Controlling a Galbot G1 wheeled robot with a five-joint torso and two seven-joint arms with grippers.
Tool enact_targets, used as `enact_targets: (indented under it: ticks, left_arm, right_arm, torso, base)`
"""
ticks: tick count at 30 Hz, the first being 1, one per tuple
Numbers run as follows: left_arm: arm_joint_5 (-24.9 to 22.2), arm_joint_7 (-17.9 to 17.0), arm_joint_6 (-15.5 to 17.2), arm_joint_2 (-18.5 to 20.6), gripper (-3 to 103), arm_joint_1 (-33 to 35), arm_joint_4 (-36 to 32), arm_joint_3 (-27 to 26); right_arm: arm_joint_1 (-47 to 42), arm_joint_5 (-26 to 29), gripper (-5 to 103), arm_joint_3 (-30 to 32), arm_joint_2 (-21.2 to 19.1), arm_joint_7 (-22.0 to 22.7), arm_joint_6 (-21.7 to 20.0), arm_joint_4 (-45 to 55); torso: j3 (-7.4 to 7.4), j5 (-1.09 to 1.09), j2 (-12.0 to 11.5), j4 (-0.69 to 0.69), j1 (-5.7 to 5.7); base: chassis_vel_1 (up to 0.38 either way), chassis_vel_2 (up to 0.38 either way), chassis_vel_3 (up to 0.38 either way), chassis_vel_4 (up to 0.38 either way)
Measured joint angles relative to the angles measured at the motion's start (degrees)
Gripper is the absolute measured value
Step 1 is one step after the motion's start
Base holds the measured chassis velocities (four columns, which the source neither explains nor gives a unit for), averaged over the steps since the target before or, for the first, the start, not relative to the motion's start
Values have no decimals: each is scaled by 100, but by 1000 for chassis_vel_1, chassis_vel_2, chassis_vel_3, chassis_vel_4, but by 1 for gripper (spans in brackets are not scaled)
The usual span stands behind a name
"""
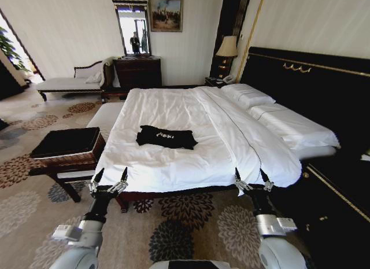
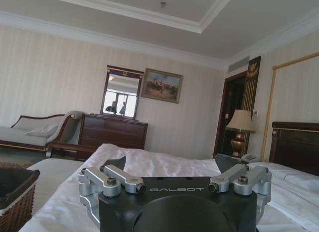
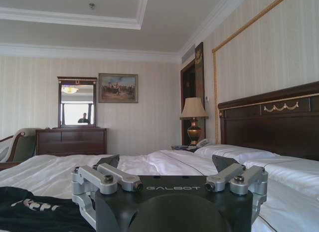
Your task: Fold the clothes on the bed and place them into the basket.
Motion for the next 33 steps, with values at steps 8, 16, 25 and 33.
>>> enact_targets:
  ticks: [8,16,25,33]
  left_arm:
    - [56,15,4,-147,100,41,-3,-4]
    - [118,34,-63,-273,100,164,-98,-39]
    - [253,44,-120,-387,100,266,-175,-13]
    - [311,48,-202,-441,100,363,-251,-38]
  right_arm:
    - [191,-60,100,-257,36,20,32,-189]
    - [332,-43,100,-359,32,21,42,-256]
    - [355,-40,100,-378,90,22,78,-215]
    - [375,-49,100,-396,111,23,88,-178]
  torso:
    - [0,0,0,-1,0]
    - [0,0,0,1,1]
    - [0,0,0,0,1]
    - [0,-1,0,0,0]
  base:
    - [-33,36,34,-32]
    - [-76,77,71,-79]
    - [-75,67,68,-60]
    - [-7,6,5,-6]
